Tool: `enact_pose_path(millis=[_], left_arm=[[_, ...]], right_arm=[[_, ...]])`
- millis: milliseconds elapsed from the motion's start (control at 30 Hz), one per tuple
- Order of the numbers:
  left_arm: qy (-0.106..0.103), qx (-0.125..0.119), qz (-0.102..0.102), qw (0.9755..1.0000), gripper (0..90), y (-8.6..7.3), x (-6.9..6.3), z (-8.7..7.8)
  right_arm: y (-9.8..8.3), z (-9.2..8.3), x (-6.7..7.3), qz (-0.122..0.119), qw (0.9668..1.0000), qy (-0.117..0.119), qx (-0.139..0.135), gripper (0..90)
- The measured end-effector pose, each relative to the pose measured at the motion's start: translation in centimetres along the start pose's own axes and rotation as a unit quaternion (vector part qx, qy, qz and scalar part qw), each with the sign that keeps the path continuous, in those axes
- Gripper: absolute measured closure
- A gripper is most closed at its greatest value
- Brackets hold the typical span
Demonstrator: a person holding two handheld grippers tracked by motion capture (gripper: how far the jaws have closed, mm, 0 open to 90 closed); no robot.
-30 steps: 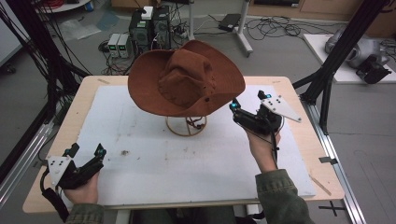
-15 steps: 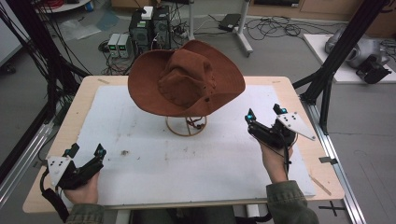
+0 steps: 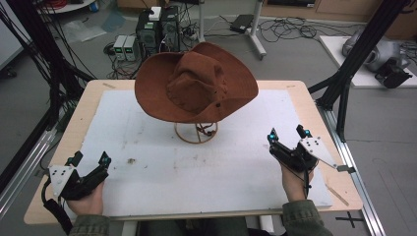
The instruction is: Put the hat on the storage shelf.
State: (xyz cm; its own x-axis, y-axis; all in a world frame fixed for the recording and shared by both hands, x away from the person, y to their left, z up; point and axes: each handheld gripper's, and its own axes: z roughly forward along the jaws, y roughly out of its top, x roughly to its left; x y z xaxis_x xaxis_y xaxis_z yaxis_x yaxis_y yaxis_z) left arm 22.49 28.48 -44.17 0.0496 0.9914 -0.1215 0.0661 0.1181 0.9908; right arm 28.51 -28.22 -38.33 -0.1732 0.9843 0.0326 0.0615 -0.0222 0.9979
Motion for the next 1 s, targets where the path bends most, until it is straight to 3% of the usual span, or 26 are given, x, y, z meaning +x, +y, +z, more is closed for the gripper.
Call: enact_pose_path(millis=[200, 467, 567, 833, 1000], left_arm=[[0.0, 0.001, 0.001, 1.0, 17.0, 0.0, 0.0, 0.1], [0.001, 0.001, 0.0, 1.0, 17.0, 0.0, 0.0, 0.0], [0.0, 0.001, -0.001, 1.0, 17.0, 0.0, 0.0, 0.0], [0.0, 0.001, -0.002, 1.0, 17.0, 0.0, 0.0, 0.0], [0.0, 0.0, -0.003, 1.0, 17.0, 0.0, 0.0, 0.0]], right_arm=[[-2.0, -0.5, -0.4, -0.005, 0.9999, -0.011, 0.01, 13.3], [-3.3, -0.7, -0.8, -0.008, 0.9996, -0.019, 0.019, 13.2], [-4.0, -0.8, -0.7, -0.006, 0.9994, -0.014, 0.032, 13.1], [-4.4, -0.9, -0.5, -0.009, 0.9994, -0.011, 0.032, 13.1], [-4.4, -0.9, -0.8, 0.002, 0.9994, -0.014, 0.032, 13.0]])
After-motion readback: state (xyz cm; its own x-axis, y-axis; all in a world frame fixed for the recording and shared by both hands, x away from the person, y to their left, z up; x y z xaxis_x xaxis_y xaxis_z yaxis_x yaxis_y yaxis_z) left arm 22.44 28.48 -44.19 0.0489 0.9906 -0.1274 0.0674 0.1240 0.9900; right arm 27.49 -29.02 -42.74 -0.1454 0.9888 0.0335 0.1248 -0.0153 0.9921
